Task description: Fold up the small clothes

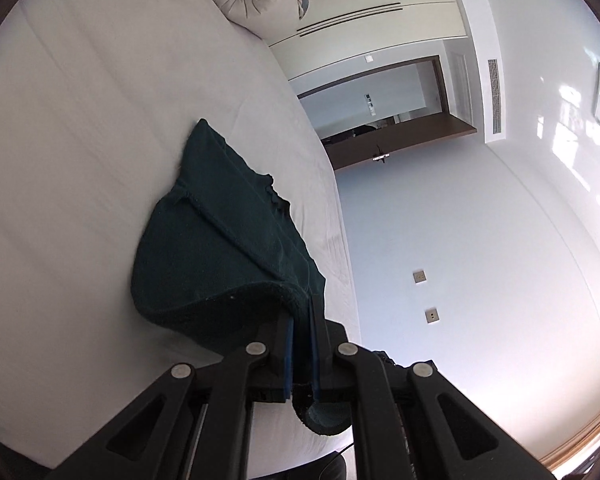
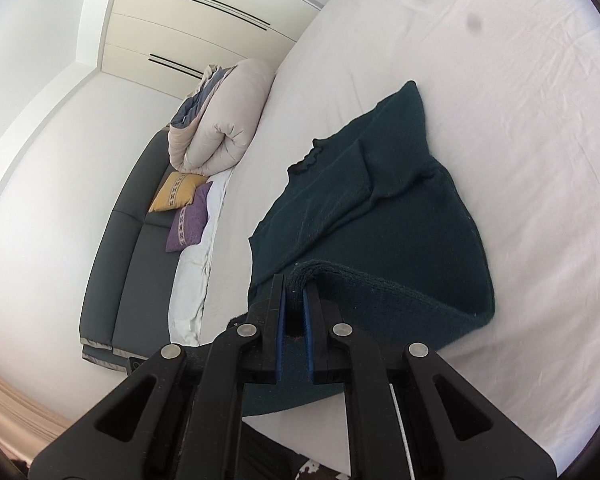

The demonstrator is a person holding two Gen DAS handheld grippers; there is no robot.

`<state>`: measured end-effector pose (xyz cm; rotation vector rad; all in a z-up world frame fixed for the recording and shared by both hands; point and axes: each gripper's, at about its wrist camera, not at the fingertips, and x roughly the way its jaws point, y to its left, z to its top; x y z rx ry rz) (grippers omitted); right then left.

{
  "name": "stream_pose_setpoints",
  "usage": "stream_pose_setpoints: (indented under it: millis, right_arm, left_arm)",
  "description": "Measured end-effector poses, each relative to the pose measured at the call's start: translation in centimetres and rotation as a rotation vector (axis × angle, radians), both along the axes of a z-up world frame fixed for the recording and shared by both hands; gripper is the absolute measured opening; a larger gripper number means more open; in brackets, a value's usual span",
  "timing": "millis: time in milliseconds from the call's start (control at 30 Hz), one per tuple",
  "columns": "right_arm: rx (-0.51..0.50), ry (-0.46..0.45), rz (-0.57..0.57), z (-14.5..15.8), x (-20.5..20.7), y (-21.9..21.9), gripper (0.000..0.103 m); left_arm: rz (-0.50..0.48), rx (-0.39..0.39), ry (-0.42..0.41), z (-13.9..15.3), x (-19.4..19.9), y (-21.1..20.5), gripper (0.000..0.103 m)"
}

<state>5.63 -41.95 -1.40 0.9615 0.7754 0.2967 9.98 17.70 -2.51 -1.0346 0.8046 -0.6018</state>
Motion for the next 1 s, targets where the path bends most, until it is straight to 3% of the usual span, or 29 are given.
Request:
stream_pose_setpoints:
  millis: [267, 433, 733, 1000]
  right_arm:
    - [-0.040, -0.015, -0.060, 0.7, 8.8, -1.8, 0.007]
    - [-0.078, 0.006, -0.123, -0.1, 14.2, -4.4, 0.007]
    - [-0.110, 0.096, -0.209, -5.3, 23.1, -8.3, 0.007]
    - [-0.133, 0.154, -0.230, -9.6, 28.0, -9.0, 0.007]
  left_arm:
    - [0.031, 0.019, 0.016, 0.2, 8.5, -1.0, 0.006]
    - [0.047, 0.076, 0.026, 0.6, 14.4, -2.3, 0.006]
    - [0.044, 0.175, 0.094, -1.9, 23.5, -4.8, 0.006]
    - [0.088, 0.220, 0.141, -5.6, 27.7, -5.0, 0.006]
